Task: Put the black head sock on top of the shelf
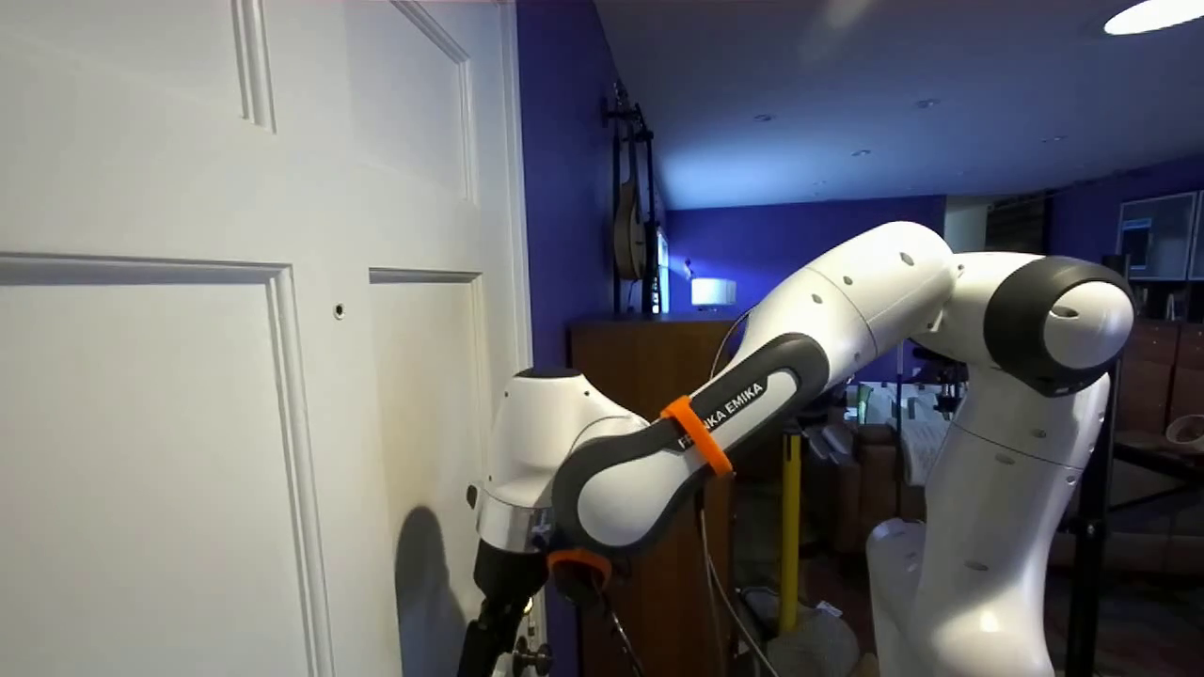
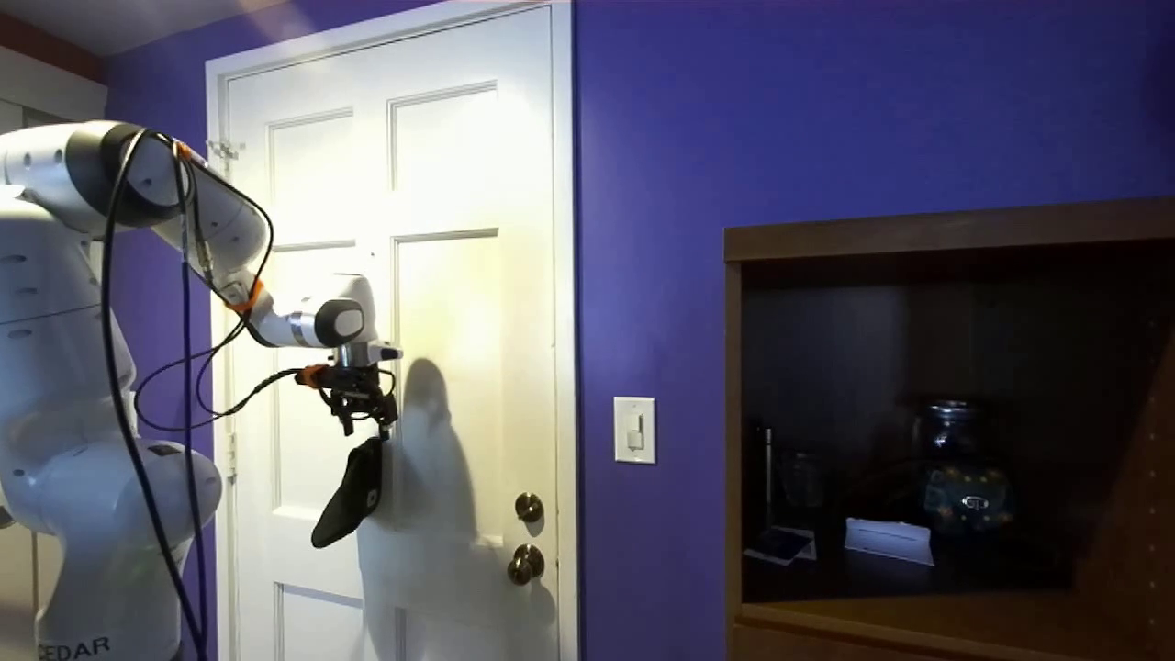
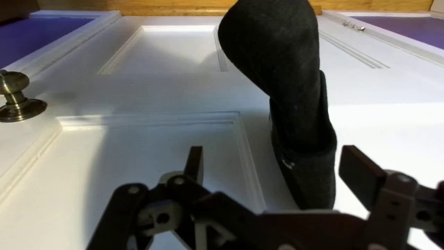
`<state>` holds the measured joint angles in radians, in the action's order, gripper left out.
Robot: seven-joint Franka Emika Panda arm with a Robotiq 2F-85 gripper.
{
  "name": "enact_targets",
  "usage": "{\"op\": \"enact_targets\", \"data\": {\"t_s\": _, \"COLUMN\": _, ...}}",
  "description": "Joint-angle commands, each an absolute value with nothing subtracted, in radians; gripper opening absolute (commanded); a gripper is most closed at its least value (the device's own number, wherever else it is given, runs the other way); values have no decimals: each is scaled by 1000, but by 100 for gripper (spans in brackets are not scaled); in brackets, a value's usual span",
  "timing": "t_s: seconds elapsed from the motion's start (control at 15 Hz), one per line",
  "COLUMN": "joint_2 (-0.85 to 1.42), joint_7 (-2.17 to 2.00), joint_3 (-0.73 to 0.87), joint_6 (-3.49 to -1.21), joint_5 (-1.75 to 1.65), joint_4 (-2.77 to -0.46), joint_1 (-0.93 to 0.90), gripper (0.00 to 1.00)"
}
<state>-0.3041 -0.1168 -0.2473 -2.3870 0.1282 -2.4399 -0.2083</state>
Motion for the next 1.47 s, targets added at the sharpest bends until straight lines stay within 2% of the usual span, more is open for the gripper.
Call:
{"op": "enact_targets", "data": {"t_s": 0.0, "joint_2": -297, "joint_7": -34, "joint_3": -220, "joint_6": -2527, "joint_5": 184, "joint_4": -2515, "joint_1": -248, "gripper": 100}}
{"op": "enact_targets", "data": {"t_s": 0.6, "joint_2": -185, "joint_7": 262, "joint_3": -141, "joint_6": -2598, "joint_5": 426, "joint_4": -2506, "joint_1": -341, "gripper": 100}}
{"op": "enact_targets", "data": {"t_s": 0.67, "joint_2": -172, "joint_7": 320, "joint_3": -131, "joint_6": -2589, "joint_5": 477, "joint_4": -2496, "joint_1": -355, "gripper": 98}}
{"op": "enact_targets", "data": {"t_s": 0.73, "joint_2": -165, "joint_7": 344, "joint_3": -133, "joint_6": -2582, "joint_5": 491, "joint_4": -2492, "joint_1": -353, "gripper": 74}}
{"op": "enact_targets", "data": {"t_s": 0.87, "joint_2": -156, "joint_7": 405, "joint_3": -131, "joint_6": -2569, "joint_5": 532, "joint_4": -2484, "joint_1": -353, "gripper": 68}}
{"op": "enact_targets", "data": {"t_s": 1.4, "joint_2": -152, "joint_7": 457, "joint_3": -139, "joint_6": -2561, "joint_5": 561, "joint_4": -2483, "joint_1": -337, "gripper": 12}}
